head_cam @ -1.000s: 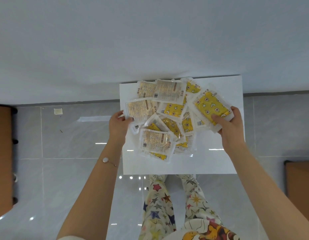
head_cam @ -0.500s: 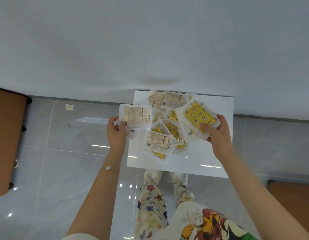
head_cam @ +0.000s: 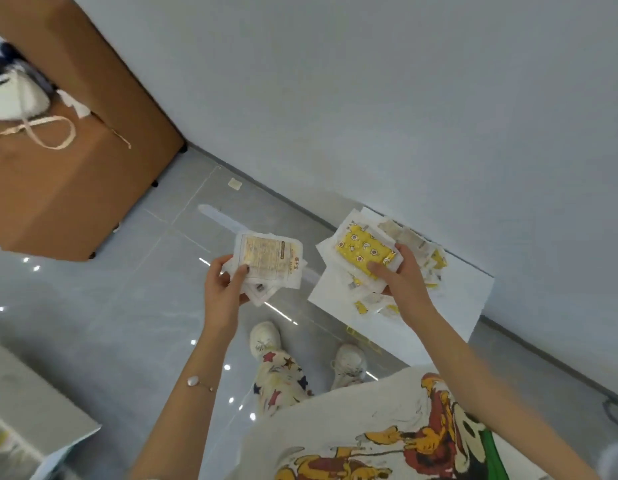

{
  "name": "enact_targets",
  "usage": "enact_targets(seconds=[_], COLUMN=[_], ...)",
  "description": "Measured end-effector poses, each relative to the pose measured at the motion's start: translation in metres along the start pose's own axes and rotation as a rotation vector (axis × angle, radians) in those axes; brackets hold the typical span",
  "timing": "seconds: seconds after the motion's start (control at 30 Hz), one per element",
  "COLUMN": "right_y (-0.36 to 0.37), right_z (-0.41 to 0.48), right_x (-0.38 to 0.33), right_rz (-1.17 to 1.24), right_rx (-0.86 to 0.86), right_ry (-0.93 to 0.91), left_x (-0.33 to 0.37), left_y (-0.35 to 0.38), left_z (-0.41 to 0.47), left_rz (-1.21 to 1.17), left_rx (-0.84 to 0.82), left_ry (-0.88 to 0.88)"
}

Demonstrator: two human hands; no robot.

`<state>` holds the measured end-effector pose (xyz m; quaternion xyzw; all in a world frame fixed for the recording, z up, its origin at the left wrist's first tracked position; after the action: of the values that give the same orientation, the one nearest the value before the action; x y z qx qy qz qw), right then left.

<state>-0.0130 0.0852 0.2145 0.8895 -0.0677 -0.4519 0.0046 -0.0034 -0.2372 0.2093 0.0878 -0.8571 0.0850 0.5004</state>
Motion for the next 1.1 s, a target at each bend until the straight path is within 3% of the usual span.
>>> enact_targets(seconds=[0.13,0.6,1.1], right_y=[0.099,0.444,0.731], right_z=[-0.011,-0.061,-0.082], right_x=[-0.013,-0.003,0.037], right_rz=[0.013,-0.404,-0.574], right_rx=[-0.144,-0.567,-0.931], right_ry=[0.041,0.024,0.083], left_x=[0.007,0.02,-0.046], left_y=[-0.094,-0.4,-0.573], left_z=[-0.025,-0.089,-0.152], left_rz=[-0.091,-0.357,-0.787], left_rx=[0.146,0.544,1.033], left_ry=[0.005,0.072,0.061])
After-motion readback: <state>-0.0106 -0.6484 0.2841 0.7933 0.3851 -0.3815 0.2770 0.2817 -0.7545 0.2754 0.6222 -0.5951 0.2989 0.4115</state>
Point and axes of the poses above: each hand's wrist, its own z-axis towards the middle knuckle, its own y-axis out of the palm, x = y × z, the point moved 9 cm from there along z, towards the middle knuckle, and after that the axes turned 5 degrees about -x, right-handed, at the moved point
